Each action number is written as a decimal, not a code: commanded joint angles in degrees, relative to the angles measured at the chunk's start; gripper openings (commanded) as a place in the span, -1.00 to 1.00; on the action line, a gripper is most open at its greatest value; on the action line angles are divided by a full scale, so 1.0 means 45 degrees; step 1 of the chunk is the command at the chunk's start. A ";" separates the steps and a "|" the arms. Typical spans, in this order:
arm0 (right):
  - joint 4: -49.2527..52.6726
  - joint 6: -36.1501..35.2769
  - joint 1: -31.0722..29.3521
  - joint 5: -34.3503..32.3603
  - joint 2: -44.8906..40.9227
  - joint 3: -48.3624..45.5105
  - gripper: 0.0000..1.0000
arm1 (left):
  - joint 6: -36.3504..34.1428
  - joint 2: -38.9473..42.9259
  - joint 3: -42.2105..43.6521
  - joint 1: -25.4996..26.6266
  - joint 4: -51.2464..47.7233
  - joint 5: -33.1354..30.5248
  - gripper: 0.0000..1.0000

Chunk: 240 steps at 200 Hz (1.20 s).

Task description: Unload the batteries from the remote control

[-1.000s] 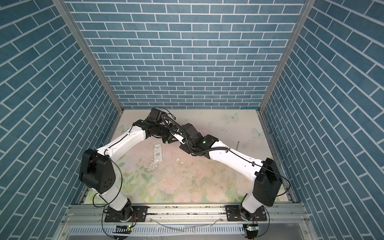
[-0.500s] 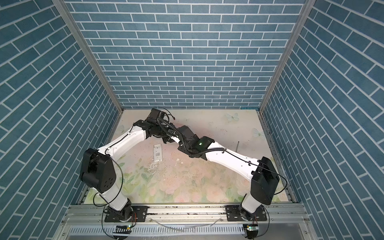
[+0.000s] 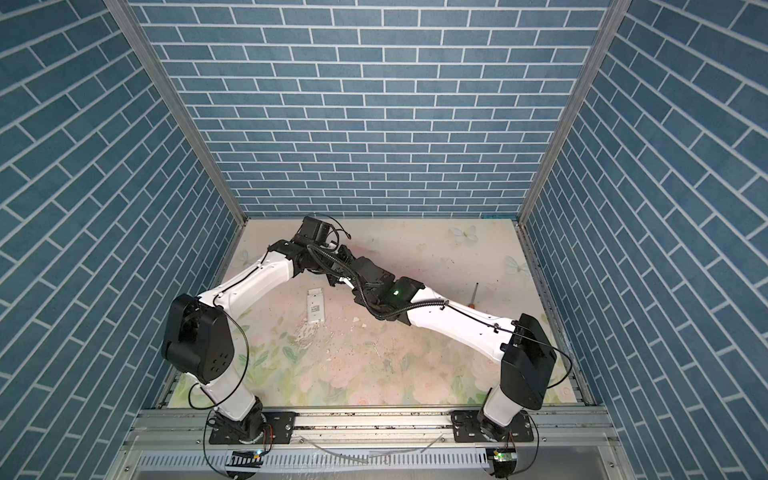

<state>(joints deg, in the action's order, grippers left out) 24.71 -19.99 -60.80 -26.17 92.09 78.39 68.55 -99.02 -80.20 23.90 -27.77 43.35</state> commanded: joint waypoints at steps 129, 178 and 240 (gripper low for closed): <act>-0.1256 -0.0976 -0.1608 -0.0787 0.0419 0.0583 -0.26 | 0.0081 -0.0163 -0.0053 -0.0748 0.3122 0.0053 -1.00; -0.0906 -0.1501 -0.1843 -0.1508 0.0463 0.0535 0.05 | -0.0004 -0.0217 -0.0107 -0.1031 0.3181 0.0091 -1.00; -0.0125 -0.1075 -0.2227 -0.1706 -0.0043 0.0061 0.28 | 0.0141 -0.0494 -0.0232 -0.1547 0.3950 0.0025 -1.00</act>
<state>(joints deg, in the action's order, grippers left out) 21.23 -25.96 -70.04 -33.91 93.97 79.20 69.19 -100.12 -79.79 18.26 -13.19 43.70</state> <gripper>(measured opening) 0.630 0.188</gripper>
